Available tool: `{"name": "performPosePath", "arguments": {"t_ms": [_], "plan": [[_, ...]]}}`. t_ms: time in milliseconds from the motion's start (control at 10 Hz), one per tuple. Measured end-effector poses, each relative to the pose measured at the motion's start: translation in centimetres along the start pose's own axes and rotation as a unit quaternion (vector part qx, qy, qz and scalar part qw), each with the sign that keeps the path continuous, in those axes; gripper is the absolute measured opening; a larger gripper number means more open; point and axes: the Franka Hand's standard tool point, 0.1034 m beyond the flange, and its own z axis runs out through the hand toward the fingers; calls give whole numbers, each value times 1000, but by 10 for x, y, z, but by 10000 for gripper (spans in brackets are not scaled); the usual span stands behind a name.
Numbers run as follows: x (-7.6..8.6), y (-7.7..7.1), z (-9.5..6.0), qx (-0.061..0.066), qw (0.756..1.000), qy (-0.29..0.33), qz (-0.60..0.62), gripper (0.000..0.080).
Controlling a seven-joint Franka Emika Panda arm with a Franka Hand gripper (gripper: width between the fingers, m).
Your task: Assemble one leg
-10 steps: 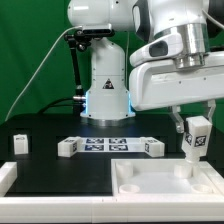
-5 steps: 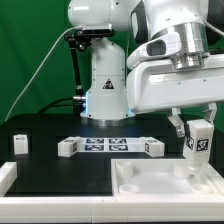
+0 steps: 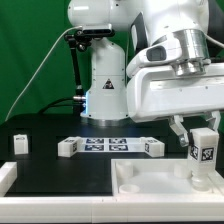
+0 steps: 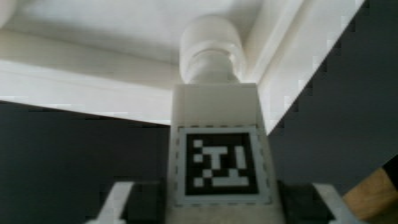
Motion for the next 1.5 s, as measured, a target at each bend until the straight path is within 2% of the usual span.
{"name": "performPosePath", "arguments": {"t_ms": [200,500,1200,1500], "plan": [[2,-3,5,2,1000,-1,-1,292],[3,-3,8,-6,999,32,0,292],[-6,-4,3,-9,999,36,-2,292],[-16,-5,9,-9,999,33,-2,292]]}}
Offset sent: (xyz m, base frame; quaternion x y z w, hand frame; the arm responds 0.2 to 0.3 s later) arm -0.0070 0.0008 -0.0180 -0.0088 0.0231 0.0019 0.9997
